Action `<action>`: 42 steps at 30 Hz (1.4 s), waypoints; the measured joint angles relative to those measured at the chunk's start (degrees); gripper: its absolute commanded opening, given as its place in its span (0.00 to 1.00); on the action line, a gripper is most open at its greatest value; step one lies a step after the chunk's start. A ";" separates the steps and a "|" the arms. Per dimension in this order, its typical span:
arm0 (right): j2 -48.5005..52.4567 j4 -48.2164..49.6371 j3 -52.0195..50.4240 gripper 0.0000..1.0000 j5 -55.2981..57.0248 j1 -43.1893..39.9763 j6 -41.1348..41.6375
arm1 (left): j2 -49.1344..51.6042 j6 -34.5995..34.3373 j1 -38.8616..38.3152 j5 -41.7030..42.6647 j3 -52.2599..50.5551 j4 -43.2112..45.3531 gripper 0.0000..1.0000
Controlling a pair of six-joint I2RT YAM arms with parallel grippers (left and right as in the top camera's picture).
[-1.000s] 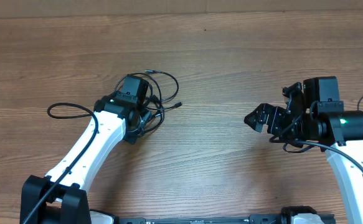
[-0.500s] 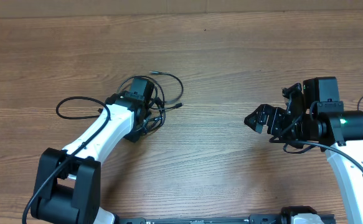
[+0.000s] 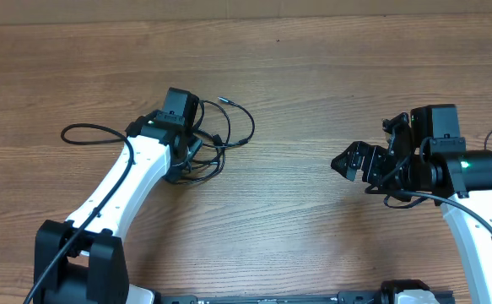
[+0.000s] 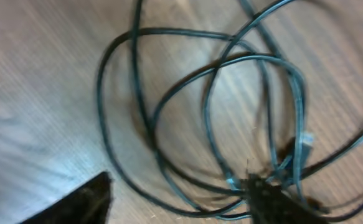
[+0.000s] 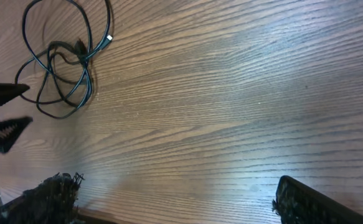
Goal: Untangle cables
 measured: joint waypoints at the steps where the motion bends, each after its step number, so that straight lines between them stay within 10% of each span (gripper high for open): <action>1: 0.00 0.04 0.00 1.00 0.00 0.00 -0.02 | 0.00 0.02 0.00 0.22 0.00 -0.68 0.75; 15: 0.00 0.26 0.00 1.00 0.15 0.00 -0.02 | 2.49 -1.77 0.00 0.61 -5.11 7.21 0.55; 19: 0.00 0.59 0.00 1.00 0.15 -0.02 -0.02 | 4.66 -2.10 0.00 0.33 -5.73 8.87 0.05; 27: 0.00 0.48 0.00 1.00 0.13 -0.02 0.00 | 4.52 1.11 1.01 -0.31 -3.58 8.70 0.04; 36: 0.00 2.62 -0.11 1.00 -0.04 0.00 3.50 | -7.85 15.21 2.36 5.22 22.71 -8.24 0.04; 38: 0.00 4.52 -0.11 0.84 -0.07 0.00 3.93 | -10.45 16.46 2.36 6.88 26.84 -10.16 0.04; 42: 0.00 10.23 -0.22 1.00 -1.14 -0.02 5.31 | -15.63 18.45 2.36 8.94 32.41 -10.10 0.04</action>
